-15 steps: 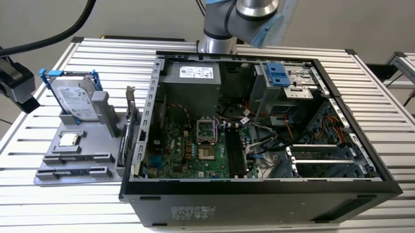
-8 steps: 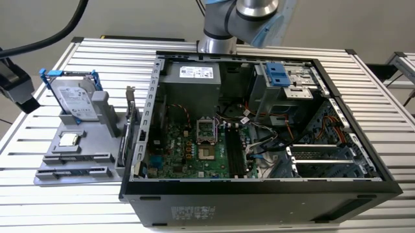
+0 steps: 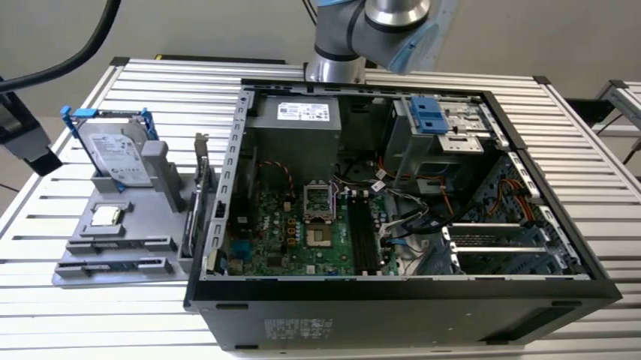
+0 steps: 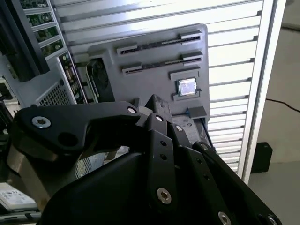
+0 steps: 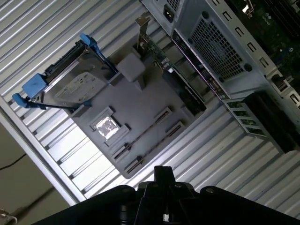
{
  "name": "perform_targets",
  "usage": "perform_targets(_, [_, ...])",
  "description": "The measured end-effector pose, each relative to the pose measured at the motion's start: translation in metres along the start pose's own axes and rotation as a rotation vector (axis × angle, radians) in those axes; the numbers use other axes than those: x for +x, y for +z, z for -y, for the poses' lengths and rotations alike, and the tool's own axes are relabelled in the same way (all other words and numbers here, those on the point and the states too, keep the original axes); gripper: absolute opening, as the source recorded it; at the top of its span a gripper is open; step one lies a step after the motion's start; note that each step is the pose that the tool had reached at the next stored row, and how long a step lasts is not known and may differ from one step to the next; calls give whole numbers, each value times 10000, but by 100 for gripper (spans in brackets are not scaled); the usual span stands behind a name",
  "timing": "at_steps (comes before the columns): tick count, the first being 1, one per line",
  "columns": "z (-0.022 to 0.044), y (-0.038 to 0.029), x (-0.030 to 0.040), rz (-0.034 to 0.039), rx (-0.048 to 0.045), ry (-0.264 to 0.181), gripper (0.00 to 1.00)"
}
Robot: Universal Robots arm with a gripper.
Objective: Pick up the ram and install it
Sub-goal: 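Pick up the ram and move it above insertion slot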
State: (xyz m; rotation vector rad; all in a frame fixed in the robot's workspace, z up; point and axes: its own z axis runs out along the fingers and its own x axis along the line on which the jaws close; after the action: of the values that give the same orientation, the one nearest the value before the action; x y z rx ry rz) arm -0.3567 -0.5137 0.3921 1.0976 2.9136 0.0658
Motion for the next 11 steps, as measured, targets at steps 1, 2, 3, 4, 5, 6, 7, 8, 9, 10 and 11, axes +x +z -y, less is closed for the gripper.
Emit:
perform_targets(1, [0,0,0,6,1,124,0])
perform_targets(2, [0,0,0,12,4,249,0])
perform_targets(3, [0,0,0,18,5,377,0])
perform_targets(4, [0,0,0,24,7,501,0])
perform_targets(5, [0,0,0,31,8,630,0])
perform_targets(6, [0,0,0,37,9,754,0])
perform_targets(7, [0,0,0,43,10,879,0])
perform_targets(8, [0,0,0,49,12,1002,0])
perform_targets(9, [0,0,0,55,13,1132,0])
perform_targets(10, [0,0,0,62,15,1259,0])
perform_targets(11, [0,1,0,68,16,1381,0])
